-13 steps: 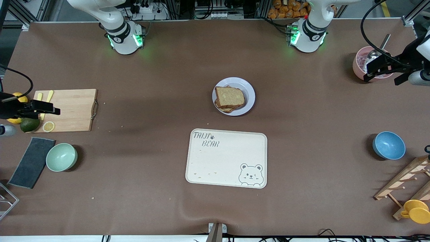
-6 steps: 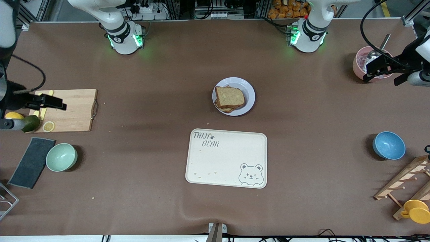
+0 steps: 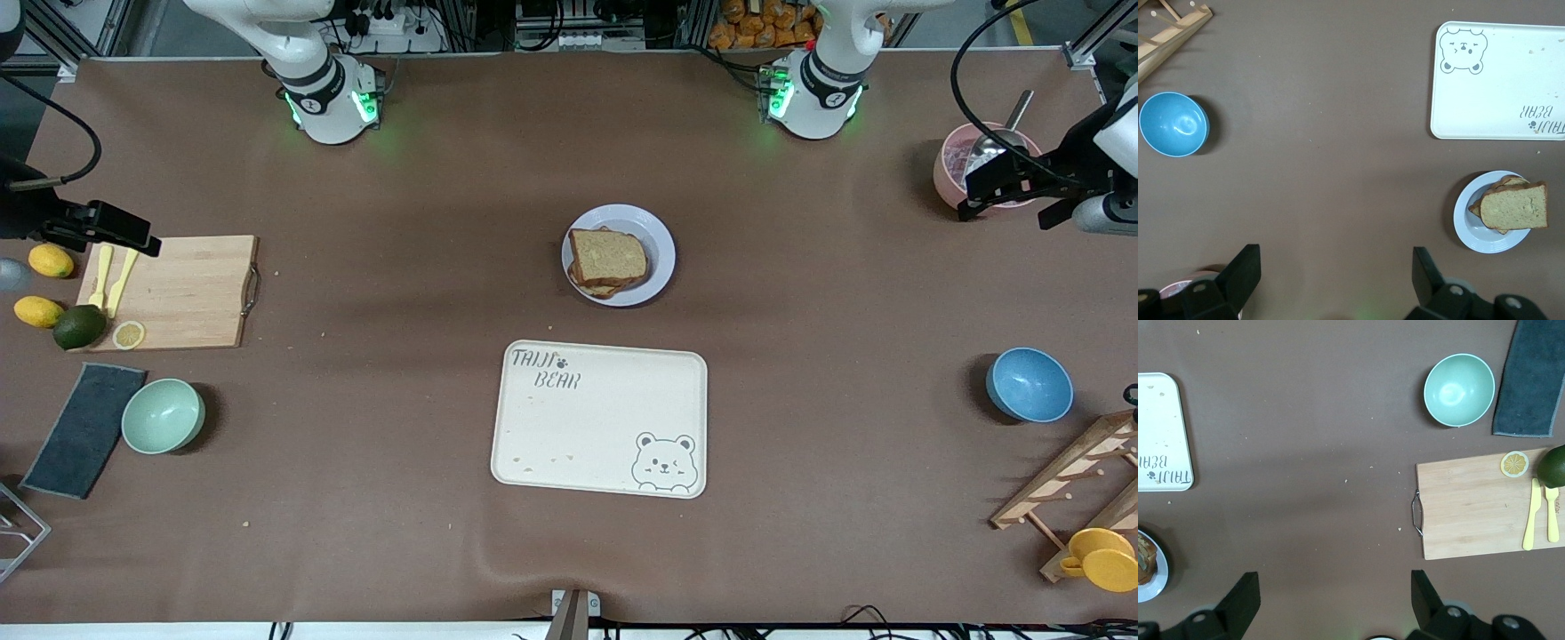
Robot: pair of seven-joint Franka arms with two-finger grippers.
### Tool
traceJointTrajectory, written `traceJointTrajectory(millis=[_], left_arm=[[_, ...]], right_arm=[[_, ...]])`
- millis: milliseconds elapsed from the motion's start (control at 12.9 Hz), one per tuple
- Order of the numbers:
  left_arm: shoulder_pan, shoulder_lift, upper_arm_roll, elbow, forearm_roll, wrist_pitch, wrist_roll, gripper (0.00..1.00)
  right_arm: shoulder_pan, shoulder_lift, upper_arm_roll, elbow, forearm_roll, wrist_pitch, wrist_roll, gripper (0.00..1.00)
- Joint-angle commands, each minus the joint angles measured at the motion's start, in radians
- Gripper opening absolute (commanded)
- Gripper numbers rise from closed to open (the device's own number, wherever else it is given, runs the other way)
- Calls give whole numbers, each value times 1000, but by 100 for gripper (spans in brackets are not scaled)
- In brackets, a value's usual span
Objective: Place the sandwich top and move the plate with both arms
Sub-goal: 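Move the left gripper toward the rim of the white plate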
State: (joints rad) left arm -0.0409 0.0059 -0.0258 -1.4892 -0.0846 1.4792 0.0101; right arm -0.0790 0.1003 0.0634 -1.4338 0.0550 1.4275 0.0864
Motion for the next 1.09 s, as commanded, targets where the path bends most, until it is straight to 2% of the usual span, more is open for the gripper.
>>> traceJointTrajectory(millis=[0,233,467,545,778,934,1012], left_arm=[[9,-6,-5,-2,-20,13,-10,100],[6,-6,-5,-9,-20,15,-10,100],[4,-7,-9,-48,-24,50,-12,100],[1,-7,-9,-66,-38,71,-10,100],[-8,17,-11,-169,-156,156,5,100],[-24,61,-20,-215,-226,170,40,100],[-17,57,-20,-271,-269,170,83,100]], right_arm=[[-31,-36,39,-37,-17,13,13,100],[-30,-56,33,-49,-17,16,13,100],[-24,-135,23,-161,-15,92,13,100],[-25,-130,23,-157,-15,100,13,100],[-18,-126,23,-142,-21,102,18,100],[-15,-119,23,-100,-27,99,19,100],[-21,-116,21,-93,-24,102,21,100]])
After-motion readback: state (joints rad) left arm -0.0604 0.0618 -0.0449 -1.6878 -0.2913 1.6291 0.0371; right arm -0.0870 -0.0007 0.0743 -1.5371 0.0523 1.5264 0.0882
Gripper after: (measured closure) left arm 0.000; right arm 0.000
